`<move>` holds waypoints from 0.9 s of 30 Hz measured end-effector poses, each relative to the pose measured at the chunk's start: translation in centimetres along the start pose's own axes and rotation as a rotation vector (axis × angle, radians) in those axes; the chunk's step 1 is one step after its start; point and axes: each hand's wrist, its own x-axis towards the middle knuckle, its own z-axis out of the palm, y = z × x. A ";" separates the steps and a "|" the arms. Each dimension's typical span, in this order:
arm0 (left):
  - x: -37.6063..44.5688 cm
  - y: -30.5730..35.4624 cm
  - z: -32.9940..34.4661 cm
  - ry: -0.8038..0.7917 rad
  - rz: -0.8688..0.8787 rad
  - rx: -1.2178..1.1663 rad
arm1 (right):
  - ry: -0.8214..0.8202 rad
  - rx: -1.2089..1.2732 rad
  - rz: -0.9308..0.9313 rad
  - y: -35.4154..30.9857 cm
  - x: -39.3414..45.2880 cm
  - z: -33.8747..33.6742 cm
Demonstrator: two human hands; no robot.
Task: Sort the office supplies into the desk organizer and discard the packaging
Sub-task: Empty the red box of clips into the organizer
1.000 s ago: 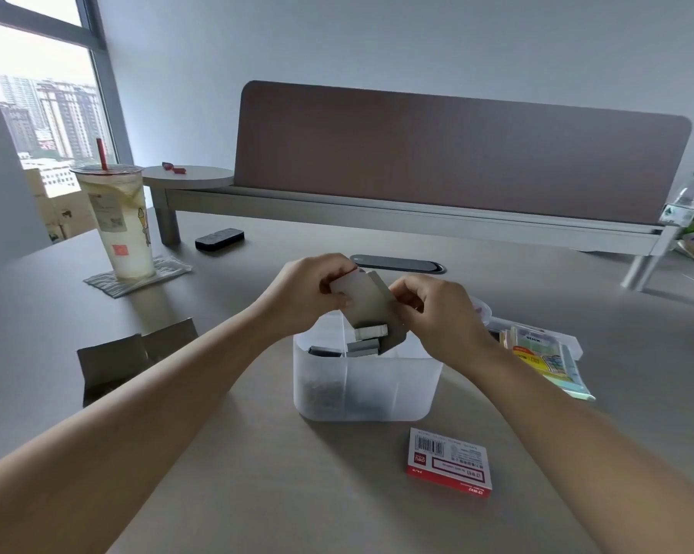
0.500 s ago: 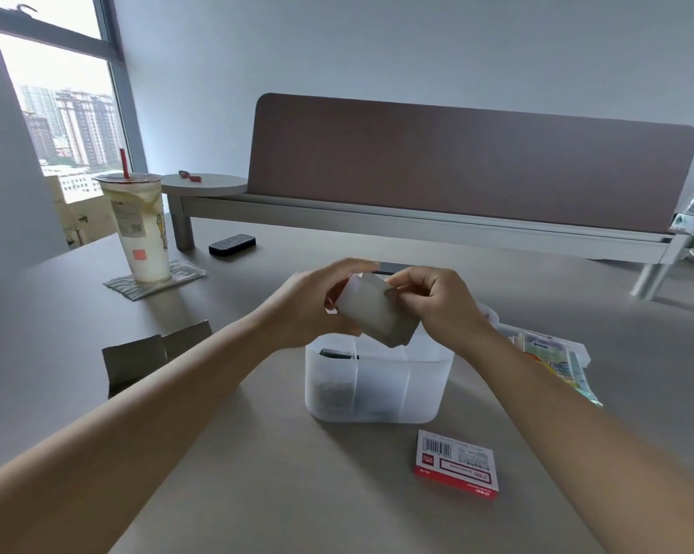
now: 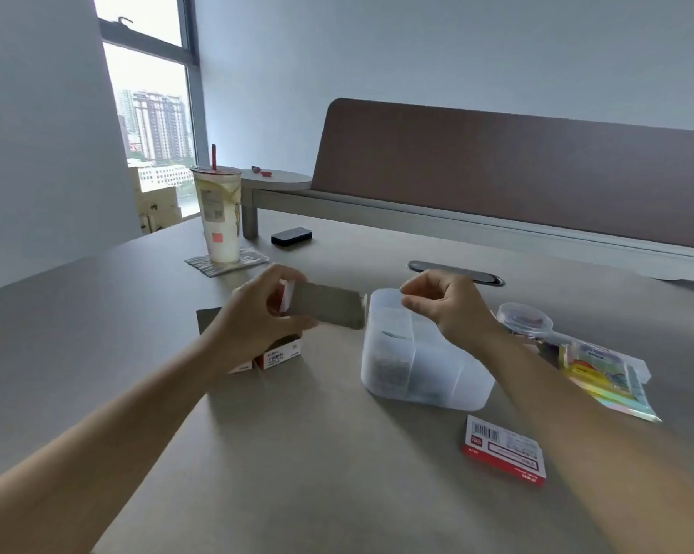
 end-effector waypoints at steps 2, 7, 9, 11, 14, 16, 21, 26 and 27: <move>-1.5 -1.3 -0.4 -0.009 -0.073 -0.020 | -0.087 -0.179 -0.007 0.1 -0.1 0.4; -2.6 -3.0 0.1 -0.015 -0.132 0.002 | -0.238 -0.364 0.029 0.0 0.8 0.5; -2.2 -3.0 0.6 -0.039 -0.119 -0.006 | -0.283 -0.377 0.049 -0.1 1.3 0.6; -1.5 -3.1 1.2 -0.070 -0.108 -0.015 | -0.322 -0.374 0.054 -0.1 1.7 0.7; -0.7 -3.6 1.8 -0.128 -0.092 -0.002 | -0.376 -0.400 0.025 0.0 2.2 0.7; -0.3 -4.3 2.2 -0.151 -0.078 0.015 | -0.413 -0.417 -0.006 0.0 2.5 0.7; 0.1 -5.5 2.8 -0.153 -0.070 0.022 | -0.489 -0.474 -0.105 0.2 3.3 0.6; 0.2 -5.8 3.0 -0.153 -0.073 0.028 | -0.530 -0.529 -0.192 0.6 3.8 0.8; 0.2 -5.8 3.1 -0.156 -0.067 0.033 | -0.536 -0.534 -0.203 0.7 3.8 0.9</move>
